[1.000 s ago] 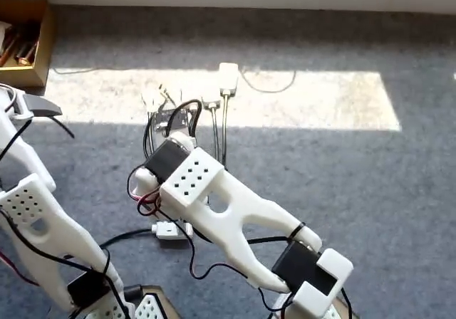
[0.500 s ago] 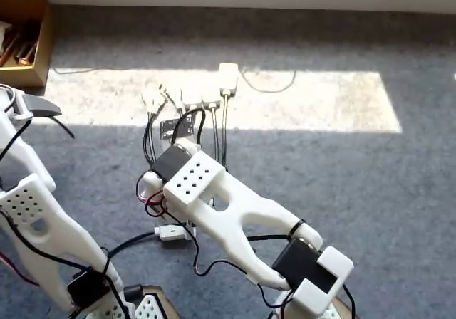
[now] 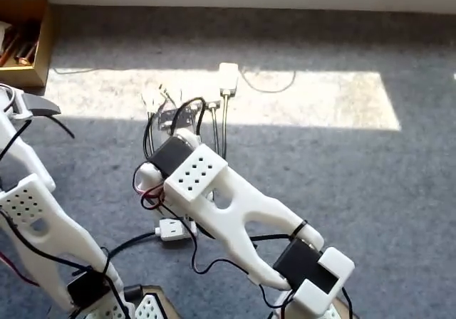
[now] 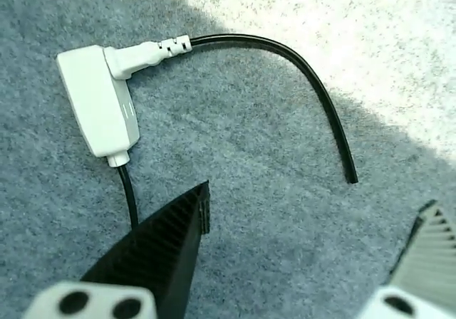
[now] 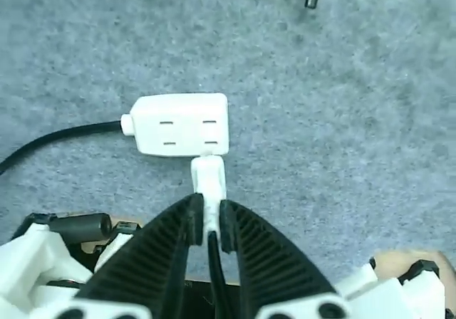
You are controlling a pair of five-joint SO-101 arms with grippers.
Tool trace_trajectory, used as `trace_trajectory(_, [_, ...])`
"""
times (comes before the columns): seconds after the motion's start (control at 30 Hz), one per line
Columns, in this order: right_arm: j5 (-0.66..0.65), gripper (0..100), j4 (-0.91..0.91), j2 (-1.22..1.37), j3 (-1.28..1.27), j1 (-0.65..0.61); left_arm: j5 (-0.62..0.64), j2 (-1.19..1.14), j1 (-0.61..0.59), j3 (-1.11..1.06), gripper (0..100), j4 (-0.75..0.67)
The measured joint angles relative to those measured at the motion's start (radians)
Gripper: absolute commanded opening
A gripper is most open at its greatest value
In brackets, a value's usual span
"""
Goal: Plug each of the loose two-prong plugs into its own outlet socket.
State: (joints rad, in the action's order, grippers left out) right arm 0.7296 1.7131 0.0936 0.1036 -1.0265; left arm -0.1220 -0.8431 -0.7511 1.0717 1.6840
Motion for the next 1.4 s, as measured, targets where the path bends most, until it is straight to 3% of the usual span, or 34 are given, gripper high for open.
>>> trace_trajectory(0.27, [-0.002,0.6,0.003,-0.002,0.087,0.000,0.000,0.000,-0.003,0.000,42,0.000])
trace_trajectory(0.7, [-0.008,0.6,-0.068,-0.002,-0.069,0.034,0.000,0.000,-0.009,0.000,42,0.000])
trace_trajectory(1.4, [-0.032,0.6,-0.083,-0.002,-0.078,0.055,0.000,0.000,-0.009,0.000,42,0.000])
